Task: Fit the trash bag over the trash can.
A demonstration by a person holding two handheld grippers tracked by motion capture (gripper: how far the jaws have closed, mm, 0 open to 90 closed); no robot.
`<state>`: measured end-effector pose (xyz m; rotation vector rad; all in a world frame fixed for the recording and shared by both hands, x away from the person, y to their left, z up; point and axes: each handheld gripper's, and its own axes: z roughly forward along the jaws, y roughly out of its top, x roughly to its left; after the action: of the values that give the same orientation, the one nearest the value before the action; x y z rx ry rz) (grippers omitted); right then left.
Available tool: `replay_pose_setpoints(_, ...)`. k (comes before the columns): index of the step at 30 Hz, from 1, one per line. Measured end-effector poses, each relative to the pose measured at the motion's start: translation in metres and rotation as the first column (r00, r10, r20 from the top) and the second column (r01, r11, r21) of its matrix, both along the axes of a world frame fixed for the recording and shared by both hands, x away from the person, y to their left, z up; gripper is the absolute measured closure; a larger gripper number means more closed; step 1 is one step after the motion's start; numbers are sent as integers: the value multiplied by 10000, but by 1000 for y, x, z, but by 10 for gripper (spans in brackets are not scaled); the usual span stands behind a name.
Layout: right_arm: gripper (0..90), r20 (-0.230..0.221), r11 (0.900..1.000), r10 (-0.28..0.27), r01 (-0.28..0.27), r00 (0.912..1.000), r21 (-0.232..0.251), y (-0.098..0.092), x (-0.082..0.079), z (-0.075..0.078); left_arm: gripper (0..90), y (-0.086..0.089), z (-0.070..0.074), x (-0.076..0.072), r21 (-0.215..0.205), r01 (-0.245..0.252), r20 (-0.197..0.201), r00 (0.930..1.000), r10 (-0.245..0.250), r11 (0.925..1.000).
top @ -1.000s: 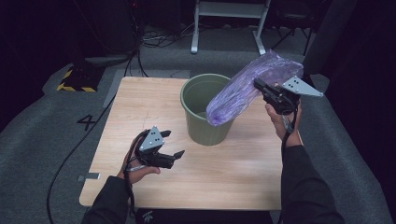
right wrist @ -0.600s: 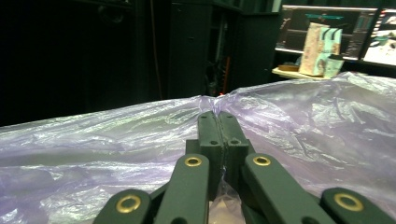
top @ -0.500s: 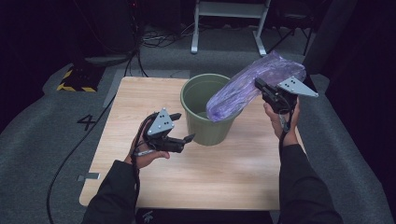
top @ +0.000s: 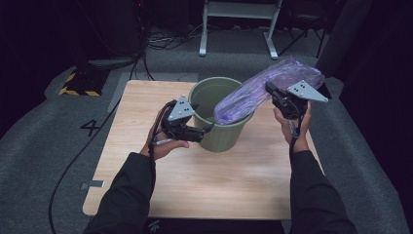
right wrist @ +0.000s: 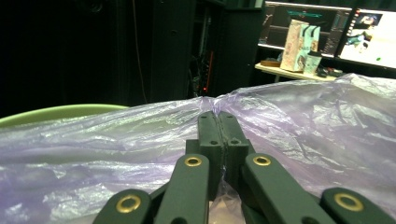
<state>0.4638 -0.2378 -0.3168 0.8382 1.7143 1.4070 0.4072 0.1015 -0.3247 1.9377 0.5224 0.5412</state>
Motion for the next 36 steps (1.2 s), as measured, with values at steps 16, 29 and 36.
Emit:
replay_pose_setpoints(16, 900, 324, 9993, 364, -360, 9988, -117, 4, -9, 0, 428, -31, 5, 31, 1031, -483, 103, 9988, 475, 9935)
replay_pose_setpoints(29, 900, 559, 9971, 741, -731, 9957, -193, 10, -12, -1, 387, -40, 2, 57, 1203, -1330, -277, 9901, 1373, 9838)
replay_pose_setpoints(36, 900, 586, 9934, 1088, -1064, 9923, -427, 16, -17, -6, 317, -43, 3, 54, 921, -929, -431, 9943, 972, 9914)
